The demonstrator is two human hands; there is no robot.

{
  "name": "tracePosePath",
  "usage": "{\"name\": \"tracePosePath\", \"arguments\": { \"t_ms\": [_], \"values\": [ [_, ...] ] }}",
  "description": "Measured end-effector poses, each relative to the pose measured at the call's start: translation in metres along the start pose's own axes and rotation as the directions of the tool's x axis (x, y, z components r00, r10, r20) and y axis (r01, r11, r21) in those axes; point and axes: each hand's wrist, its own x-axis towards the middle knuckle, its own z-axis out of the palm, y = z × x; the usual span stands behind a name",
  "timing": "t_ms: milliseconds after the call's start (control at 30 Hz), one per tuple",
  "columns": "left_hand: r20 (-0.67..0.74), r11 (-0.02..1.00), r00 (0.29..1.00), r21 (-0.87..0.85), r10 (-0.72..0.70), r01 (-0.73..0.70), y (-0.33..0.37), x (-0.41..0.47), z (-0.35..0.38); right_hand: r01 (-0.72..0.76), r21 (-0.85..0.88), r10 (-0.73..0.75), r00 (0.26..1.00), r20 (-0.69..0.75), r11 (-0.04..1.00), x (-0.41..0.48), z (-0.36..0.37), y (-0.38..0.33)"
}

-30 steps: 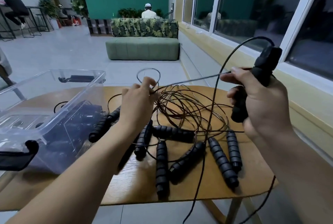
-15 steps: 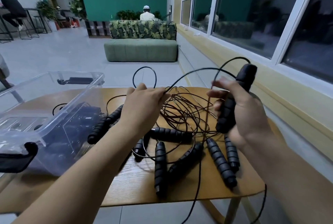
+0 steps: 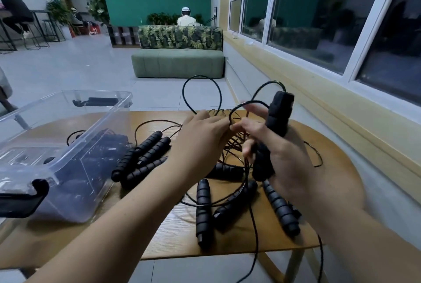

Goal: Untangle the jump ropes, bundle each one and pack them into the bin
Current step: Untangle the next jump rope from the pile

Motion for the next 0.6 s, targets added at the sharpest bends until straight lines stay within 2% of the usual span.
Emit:
{"name": "tracePosePath", "arguments": {
  "t_ms": [67,133,200,233,333,433,500,600],
  "values": [
    [0.054,0.999,0.998,-0.037,-0.027,0.029,0.005,-0.001,0.004,0.091,0.024,-0.090,0.996,-0.009,0.996,-0.002,0.002,-0.004],
    [0.113,0.978,0.985,-0.149,-0.130,0.146,0.004,-0.001,0.004,0.171,0.006,-0.169,0.980,-0.108,0.985,-0.001,-0.002,-0.013],
    [0.174,0.937,0.955,-0.216,-0.241,0.275,0.000,0.000,0.002,0.171,-0.021,-0.172,0.966,-0.192,0.985,0.002,-0.006,-0.016],
    [0.182,0.935,0.950,-0.202,-0.255,0.290,-0.002,0.001,0.001,0.136,-0.020,-0.137,0.969,-0.204,0.991,0.003,-0.006,-0.014],
    [0.120,0.987,0.984,-0.079,-0.131,0.141,0.002,0.000,0.001,-0.008,-0.079,-0.004,0.987,-0.159,0.997,0.005,0.000,0.003],
    [0.120,1.000,0.993,-0.030,0.006,-0.002,0.008,-0.002,0.005,-0.001,-0.207,-0.030,0.989,-0.147,0.978,0.003,0.001,0.016],
    [0.097,0.985,0.995,-0.171,0.027,-0.010,0.006,-0.004,0.007,0.041,-0.308,-0.095,0.982,-0.162,0.951,0.004,-0.003,0.016],
    [0.069,0.874,0.990,-0.465,-0.125,0.142,-0.006,-0.007,0.004,0.055,-0.345,-0.123,0.976,-0.178,0.937,0.008,-0.009,0.008]
  ]
}}
